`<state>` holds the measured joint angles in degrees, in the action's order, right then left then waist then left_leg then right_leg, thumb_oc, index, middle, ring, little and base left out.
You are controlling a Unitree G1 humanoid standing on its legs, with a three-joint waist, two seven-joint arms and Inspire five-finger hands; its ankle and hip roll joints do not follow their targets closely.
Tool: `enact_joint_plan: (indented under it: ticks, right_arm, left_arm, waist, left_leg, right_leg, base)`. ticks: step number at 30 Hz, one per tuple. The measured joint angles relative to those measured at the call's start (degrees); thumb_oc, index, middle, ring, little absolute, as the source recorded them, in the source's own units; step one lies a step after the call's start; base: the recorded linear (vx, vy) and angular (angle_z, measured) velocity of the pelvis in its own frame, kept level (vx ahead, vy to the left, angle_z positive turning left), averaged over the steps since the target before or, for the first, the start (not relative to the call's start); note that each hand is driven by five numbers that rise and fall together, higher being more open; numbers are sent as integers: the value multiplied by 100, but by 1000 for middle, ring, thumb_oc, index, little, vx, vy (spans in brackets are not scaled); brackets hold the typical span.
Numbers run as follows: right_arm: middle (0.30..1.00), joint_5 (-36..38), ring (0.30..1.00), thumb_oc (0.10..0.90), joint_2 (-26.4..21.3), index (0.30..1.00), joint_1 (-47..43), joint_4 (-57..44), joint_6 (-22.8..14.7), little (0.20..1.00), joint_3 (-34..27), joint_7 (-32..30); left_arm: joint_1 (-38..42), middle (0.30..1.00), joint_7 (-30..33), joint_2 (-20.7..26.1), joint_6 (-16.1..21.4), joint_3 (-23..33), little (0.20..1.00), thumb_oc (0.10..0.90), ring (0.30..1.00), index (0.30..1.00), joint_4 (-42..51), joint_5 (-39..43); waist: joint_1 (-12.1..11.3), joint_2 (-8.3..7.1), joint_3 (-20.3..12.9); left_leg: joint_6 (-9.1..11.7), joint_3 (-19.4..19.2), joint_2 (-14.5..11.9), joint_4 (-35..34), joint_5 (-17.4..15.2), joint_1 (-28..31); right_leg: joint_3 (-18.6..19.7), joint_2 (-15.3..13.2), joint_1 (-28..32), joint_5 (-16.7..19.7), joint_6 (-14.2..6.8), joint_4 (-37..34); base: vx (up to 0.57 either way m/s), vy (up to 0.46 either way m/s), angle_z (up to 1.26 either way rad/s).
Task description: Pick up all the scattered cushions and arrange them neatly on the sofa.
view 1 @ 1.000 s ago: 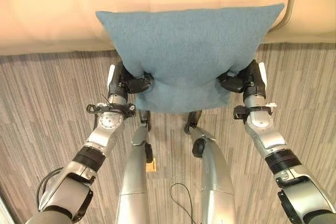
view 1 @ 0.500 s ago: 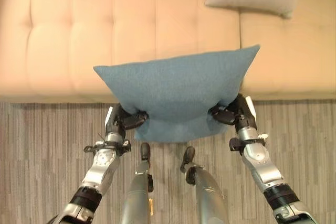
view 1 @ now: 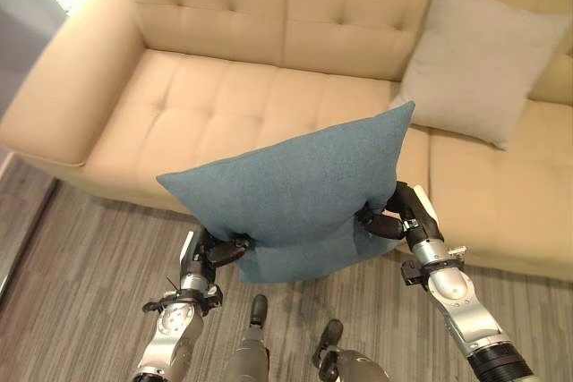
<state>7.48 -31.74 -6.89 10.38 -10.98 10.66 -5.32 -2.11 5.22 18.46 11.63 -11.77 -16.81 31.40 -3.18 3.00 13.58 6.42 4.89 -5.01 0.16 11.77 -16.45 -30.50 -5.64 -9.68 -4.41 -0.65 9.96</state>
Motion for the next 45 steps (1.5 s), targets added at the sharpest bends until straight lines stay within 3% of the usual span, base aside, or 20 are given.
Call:
enact_joint_plan:
  ticks: [2,3,5,7,12,13,15,16,17,18,24,26,29,33,34,35,39,42,44,45]
  right_arm:
    - [300,-20,300,400,-93,300,10,2,26,300,1,74]
    - [300,-22,300,400,-76,300,86,-41,30,300,3,126]
    - [300,-46,300,400,-115,300,245,-115,43,300,-43,150]
    - [300,-48,300,400,-32,300,339,-118,100,300,-88,146]
    - [300,-55,300,400,349,300,441,-119,215,300,-122,191]
    - [300,-58,300,400,359,300,495,-154,211,300,-130,250]
    - [300,-62,300,400,384,300,625,-233,199,300,-83,296]
    - [300,-65,300,400,382,300,627,-231,205,300,-41,338]
    - [300,-67,300,400,395,300,619,-232,203,300,-14,389]
    - [300,-68,300,400,401,300,633,-221,203,300,11,401]
    - [300,-65,300,400,343,300,668,-145,216,300,-15,398]
    - [300,-63,300,400,320,300,728,-152,220,300,-86,433]
    - [300,-60,300,400,294,300,812,-176,211,300,-174,500]
    - [300,-59,300,400,298,300,850,-174,211,300,-226,501]
    - [300,-59,300,400,310,300,890,-175,212,300,-258,500]
    - [300,-59,300,400,316,300,966,-175,213,300,-268,496]
    - [300,-59,300,400,358,300,1030,-174,238,300,-285,444]
    - [300,-64,300,400,396,300,1070,-196,270,300,-271,429]
    - [300,-63,300,400,364,300,1180,-234,270,300,-269,432]
    - [300,-63,300,400,524,300,1207,-214,292,300,-260,431]
  left_arm:
    - [-75,300,-82,-15,-1,-1,300,400,300,300,-14,3]
    - [-109,300,-102,16,-9,-7,300,400,300,300,-54,1]
    - [-152,300,-118,1,-14,-69,300,400,300,300,-81,-6]
    - [-334,300,-232,-27,-11,-86,300,400,300,300,-40,-23]
    - [-338,300,-230,111,-56,29,300,400,300,300,-56,-226]
    - [-332,300,-231,82,-54,54,300,400,300,300,-45,-232]
    - [-217,300,-224,247,-55,103,300,400,300,300,-59,-273]
    - [-183,300,-226,358,-51,121,300,400,300,300,-53,-336]
    - [-163,300,-225,467,-53,132,300,400,300,300,-53,-350]
    - [-183,300,-224,492,-61,124,300,400,300,300,-65,-353]
    - [-180,300,-226,490,-73,1,300,400,300,300,-102,-471]
    - [-243,300,-235,507,-75,-65,300,400,300,300,-80,-473]
    - [-395,300,-294,419,-77,-69,300,400,300,300,-14,-474]
    - [-461,300,-340,350,-82,-73,300,400,300,300,-35,-473]
    - [-469,300,-342,343,-90,-116,300,400,300,300,-43,-473]
    - [-479,300,-346,338,-90,-146,300,400,300,300,-67,-474]
    - [-431,300,-353,331,-91,-148,300,400,300,300,-89,-586]
    - [-465,300,-352,337,-211,-156,300,400,300,300,-104,-647]
    - [-542,300,-355,317,-264,-160,300,400,300,300,-81,-682]
    - [-563,300,-356,383,-274,-145,300,400,300,300,-74,-689]
  waist:
    - [-41,17,-48]
    - [-7,-200,-57]
    - [168,-281,-98]
    - [236,-215,-278]
    - [260,-555,-385]
    - [299,-576,-386]
    - [625,-515,-375]
    - [644,-631,-403]
    - [607,-733,-420]
    - [596,-729,-409]
    - [603,-593,-330]
    - [592,-549,-329]
    - [524,-464,-335]
    - [568,-514,-347]
    - [575,-536,-337]
    - [564,-597,-324]
    - [545,-815,-255]
    - [510,-845,-258]
    - [552,-668,-357]
    - [577,-812,-482]
  left_leg:
    - [-308,-866,-114,13,-478,31]
    - [-562,-1451,-108,329,-705,2]
    - [-507,-2033,-136,485,-775,140]
    - [-378,-1958,-211,239,-711,610]
    - [-699,-1926,220,201,-844,821]
    - [-815,-1778,343,171,-863,864]
    - [-966,-1172,432,8,-774,827]
    - [-901,-1126,525,-110,-656,838]
    - [-924,-1082,608,-152,-645,829]
    - [-941,-919,649,-165,-638,821]
    - [-737,-20,500,-259,-382,775]
    - [-662,338,448,-278,-375,801]
    - [-460,444,381,95,-435,616]
    - [-170,81,317,376,-371,381]
    - [-168,-348,275,523,-380,276]
    - [-454,-751,280,760,-597,226]
    - [-454,-731,388,699,-799,123]
    - [-492,-690,380,370,-783,116]
    - [-514,-663,278,257,-650,404]
    - [-638,-797,352,224,-474,502]
  right_leg:
    - [-142,-39,13,-100,133,40]
    - [-134,-295,8,-100,131,90]
    - [-246,-472,215,-33,-13,25]
    - [-169,-439,346,8,-221,24]
    - [195,-906,393,118,-506,343]
    - [625,-1027,230,60,-489,848]
    - [2797,-349,-93,-606,-893,1014]
    - [2989,-239,-242,-615,-907,934]
    - [3014,-169,-387,-556,-814,851]
    - [3075,-54,-374,-351,-414,747]
    - [3075,260,-348,-612,-530,927]
    - [3091,481,-102,-264,-150,471]
    - [2683,567,38,-254,-2,469]
    - [2398,568,-104,-557,265,871]
    - [2280,499,-113,-587,399,903]
    - [2301,448,-94,-686,518,933]
    - [2578,372,-99,-637,570,773]
    - [2844,450,221,-387,292,283]
    - [2987,604,459,-432,109,199]
    - [3239,515,401,-545,-23,351]
  base:
    - [104,153,41]
    - [119,149,21]
    - [127,191,43]
    - [121,202,1]
    - [103,206,14]
    - [132,212,45]
    - [129,77,124]
    - [87,4,118]
    - [115,-21,62]
    - [115,-21,42]
    - [97,-71,80]
    - [111,-133,90]
    - [40,-85,58]
    - [72,-35,53]
    - [152,21,37]
    - [200,31,30]
    - [154,36,1]
    - [287,152,-50]
    - [232,197,-79]
    - [126,122,-84]
